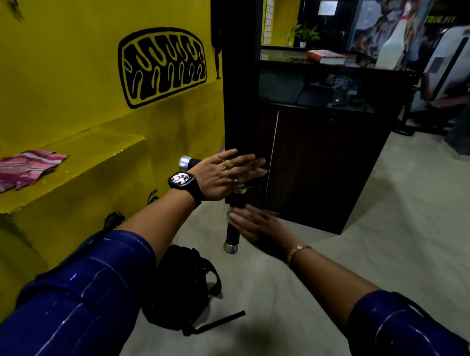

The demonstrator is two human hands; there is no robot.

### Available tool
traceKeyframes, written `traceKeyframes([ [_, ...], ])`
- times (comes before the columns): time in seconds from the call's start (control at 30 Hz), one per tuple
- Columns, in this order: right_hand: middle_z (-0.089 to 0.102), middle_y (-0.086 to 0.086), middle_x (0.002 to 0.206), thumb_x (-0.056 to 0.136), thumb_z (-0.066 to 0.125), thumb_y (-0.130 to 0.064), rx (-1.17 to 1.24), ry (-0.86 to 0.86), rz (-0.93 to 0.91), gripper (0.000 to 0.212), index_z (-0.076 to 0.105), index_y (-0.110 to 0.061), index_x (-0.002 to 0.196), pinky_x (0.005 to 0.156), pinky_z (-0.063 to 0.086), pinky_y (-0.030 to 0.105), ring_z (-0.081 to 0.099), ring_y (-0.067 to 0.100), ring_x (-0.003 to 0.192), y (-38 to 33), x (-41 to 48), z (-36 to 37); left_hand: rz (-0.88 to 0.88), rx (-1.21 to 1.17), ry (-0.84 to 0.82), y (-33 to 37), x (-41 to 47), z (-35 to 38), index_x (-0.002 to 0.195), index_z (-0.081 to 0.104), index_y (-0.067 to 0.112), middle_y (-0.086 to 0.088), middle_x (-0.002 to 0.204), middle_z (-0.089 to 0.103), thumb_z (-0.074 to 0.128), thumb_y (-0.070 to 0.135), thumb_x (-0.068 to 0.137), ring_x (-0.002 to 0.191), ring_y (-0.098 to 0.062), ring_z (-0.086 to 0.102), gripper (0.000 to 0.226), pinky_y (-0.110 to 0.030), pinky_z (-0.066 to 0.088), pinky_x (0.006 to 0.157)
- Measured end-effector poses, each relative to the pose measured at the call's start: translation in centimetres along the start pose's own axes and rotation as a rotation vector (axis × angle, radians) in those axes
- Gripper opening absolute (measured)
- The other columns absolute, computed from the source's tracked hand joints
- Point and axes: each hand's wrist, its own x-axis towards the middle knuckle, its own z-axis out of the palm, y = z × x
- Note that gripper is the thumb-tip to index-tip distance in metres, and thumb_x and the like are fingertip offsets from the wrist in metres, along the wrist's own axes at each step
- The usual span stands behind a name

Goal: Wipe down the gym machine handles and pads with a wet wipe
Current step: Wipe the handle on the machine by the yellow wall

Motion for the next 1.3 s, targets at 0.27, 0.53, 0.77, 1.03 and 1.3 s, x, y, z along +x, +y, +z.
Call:
traceKeyframes([
  [0.27,0.057,0.007,0.135,0.097,0.034,-0.008,0.034,-0.033,-0.006,0.040,0.058,-0.008,0.129,0.118,0.015,0.040,0.042,0.025,0.130,0.9,0.3,-0.4,-0.012,-0.005,-0.001,0.4,0.0,0.2,0.152,0.031,0.024,0.002,0.159,0.022,0.036,0.032,0.101,0.151,-0.018,-0.004,0.052,-0.038,0.003,0.123],
  [0.53,0.061,0.007,0.129,0.089,0.053,-0.009,0.157,-0.074,-0.015,0.032,0.067,-0.007,0.118,0.108,0.040,0.041,0.055,0.022,0.122,-2.0,-0.3,0.0,-0.040,0.009,-0.003,0.7,0.1,-0.1,0.152,0.028,0.023,0.001,0.158,0.022,0.039,0.035,0.099,0.151,-0.019,-0.006,0.056,-0.038,0.000,0.122],
  [0.77,0.069,0.009,0.113,0.090,0.043,-0.001,0.086,0.074,0.016,0.035,0.069,-0.004,0.113,0.107,0.036,0.039,0.064,0.024,0.109,0.6,3.2,-1.8,-0.050,-0.012,-0.034,0.9,-0.1,-0.4,0.153,0.026,0.022,0.002,0.159,0.020,0.039,0.031,0.099,0.151,-0.018,-0.006,0.056,-0.038,-0.001,0.123],
  [1.03,0.070,0.011,0.110,0.087,0.055,-0.007,0.185,-0.076,-0.033,0.024,0.072,-0.004,0.104,0.105,0.035,0.036,0.066,0.024,0.103,-3.6,0.8,0.3,-0.029,0.016,-0.029,0.8,0.0,-0.4,0.152,0.025,0.023,0.002,0.157,0.022,0.032,0.032,0.099,0.149,-0.020,0.006,0.054,-0.039,0.007,0.120],
  [1.3,0.062,0.013,0.126,0.090,0.045,-0.003,0.181,0.069,0.113,0.037,0.063,-0.003,0.122,0.112,0.031,0.039,0.055,0.025,0.122,0.2,2.7,-2.0,-0.032,0.008,-0.029,0.8,-0.5,0.4,0.153,0.028,0.026,0.006,0.163,0.011,0.038,0.029,0.099,0.151,-0.016,0.000,0.056,-0.037,0.001,0.123],
])
